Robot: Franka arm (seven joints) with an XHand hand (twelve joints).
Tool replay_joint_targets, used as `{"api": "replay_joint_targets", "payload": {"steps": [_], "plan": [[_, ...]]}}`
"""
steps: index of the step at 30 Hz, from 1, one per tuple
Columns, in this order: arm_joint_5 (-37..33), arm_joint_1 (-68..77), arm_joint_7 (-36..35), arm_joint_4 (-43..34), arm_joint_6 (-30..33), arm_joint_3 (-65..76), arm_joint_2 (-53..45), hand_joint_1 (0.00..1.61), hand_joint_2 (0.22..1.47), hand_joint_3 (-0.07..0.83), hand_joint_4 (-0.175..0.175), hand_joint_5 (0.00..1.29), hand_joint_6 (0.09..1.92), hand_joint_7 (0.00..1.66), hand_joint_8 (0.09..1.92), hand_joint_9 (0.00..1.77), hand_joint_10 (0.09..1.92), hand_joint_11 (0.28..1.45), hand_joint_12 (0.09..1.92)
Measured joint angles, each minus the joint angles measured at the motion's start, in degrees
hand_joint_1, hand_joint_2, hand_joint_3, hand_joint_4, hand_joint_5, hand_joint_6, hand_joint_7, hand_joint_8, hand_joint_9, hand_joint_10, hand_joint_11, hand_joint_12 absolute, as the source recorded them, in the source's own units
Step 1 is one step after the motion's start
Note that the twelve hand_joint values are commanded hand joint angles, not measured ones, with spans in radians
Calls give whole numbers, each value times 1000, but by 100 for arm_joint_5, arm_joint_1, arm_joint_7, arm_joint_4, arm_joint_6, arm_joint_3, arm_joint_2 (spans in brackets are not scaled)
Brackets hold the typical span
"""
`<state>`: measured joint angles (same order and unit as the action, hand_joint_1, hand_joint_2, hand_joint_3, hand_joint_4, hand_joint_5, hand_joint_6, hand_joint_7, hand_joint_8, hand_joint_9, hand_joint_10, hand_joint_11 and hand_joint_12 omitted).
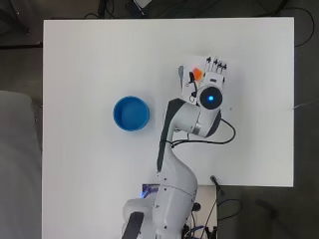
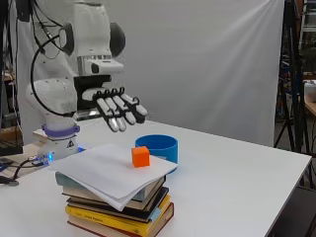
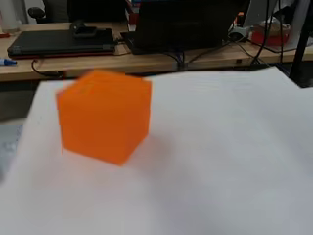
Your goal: Teleoperate dual arm-hand system to pick and place objects
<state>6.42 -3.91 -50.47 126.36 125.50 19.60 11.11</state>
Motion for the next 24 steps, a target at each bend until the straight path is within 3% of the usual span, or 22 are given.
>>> {"api": "replay_joint_targets", "payload": {"steps": [3, 9, 15, 18, 24], "plan": [[-252, -70, -380, 138, 339, 176, -532, 316, 1052, 10, -1, 233, 87, 425, 87, 619, 87, 615, 87], [-743, -124, -1748, 362, 829, 346, -950, 334, 1061, 7, 19, 205, 87, 341, 87, 538, 87, 565, 87], [-651, -119, -1488, 673, 692, 87, -480, 394, 1068, 5, 44, 239, 87, 332, 87, 506, 87, 530, 87], [-633, -106, -1578, 735, 568, -5, -409, 446, 1070, 1, 70, 365, 87, 417, 87, 544, 87, 515, 87], [-649, -90, -1648, 521, -7, -200, -498, 443, 1036, -9, 48, 125, 87, 225, 87, 379, 87, 473, 87]]}}
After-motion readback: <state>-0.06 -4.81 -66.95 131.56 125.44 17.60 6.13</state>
